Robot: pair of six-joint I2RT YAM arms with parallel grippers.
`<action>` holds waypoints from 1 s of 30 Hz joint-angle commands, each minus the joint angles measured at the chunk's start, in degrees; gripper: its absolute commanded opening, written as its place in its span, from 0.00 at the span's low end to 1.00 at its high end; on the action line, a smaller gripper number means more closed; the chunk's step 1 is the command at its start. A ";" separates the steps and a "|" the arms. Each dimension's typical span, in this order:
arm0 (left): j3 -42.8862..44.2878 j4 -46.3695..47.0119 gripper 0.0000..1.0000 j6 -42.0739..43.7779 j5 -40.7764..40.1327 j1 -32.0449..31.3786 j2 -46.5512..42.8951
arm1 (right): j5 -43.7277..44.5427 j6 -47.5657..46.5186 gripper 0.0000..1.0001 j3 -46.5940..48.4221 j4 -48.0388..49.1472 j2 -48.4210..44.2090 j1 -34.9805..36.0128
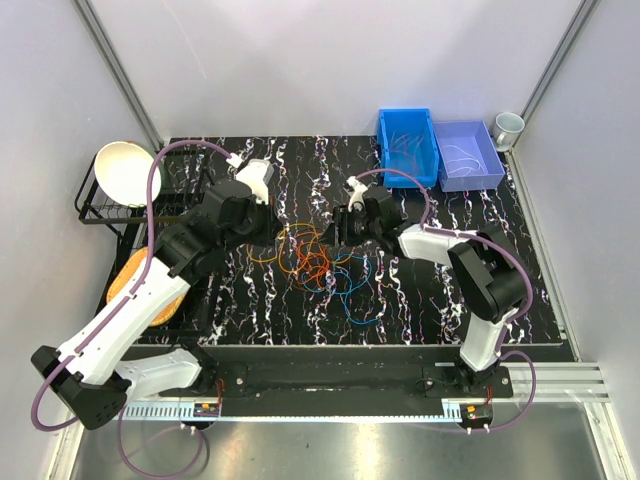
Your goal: Untangle the cables
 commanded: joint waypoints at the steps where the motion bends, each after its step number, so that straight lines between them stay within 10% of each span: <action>1: 1.55 2.28 0.00 0.98 -1.60 0.08 -0.89 | 2.55 -1.29 0.55 2.23 0.33 0.50 0.97; 9: 2.52 1.93 0.00 0.80 -3.26 0.16 -1.68 | 4.05 -0.15 0.33 0.74 1.47 0.58 2.55; 30: 5.42 -0.62 0.00 0.98 -6.08 0.16 -3.35 | 5.98 2.40 0.32 0.03 1.91 1.81 4.31</action>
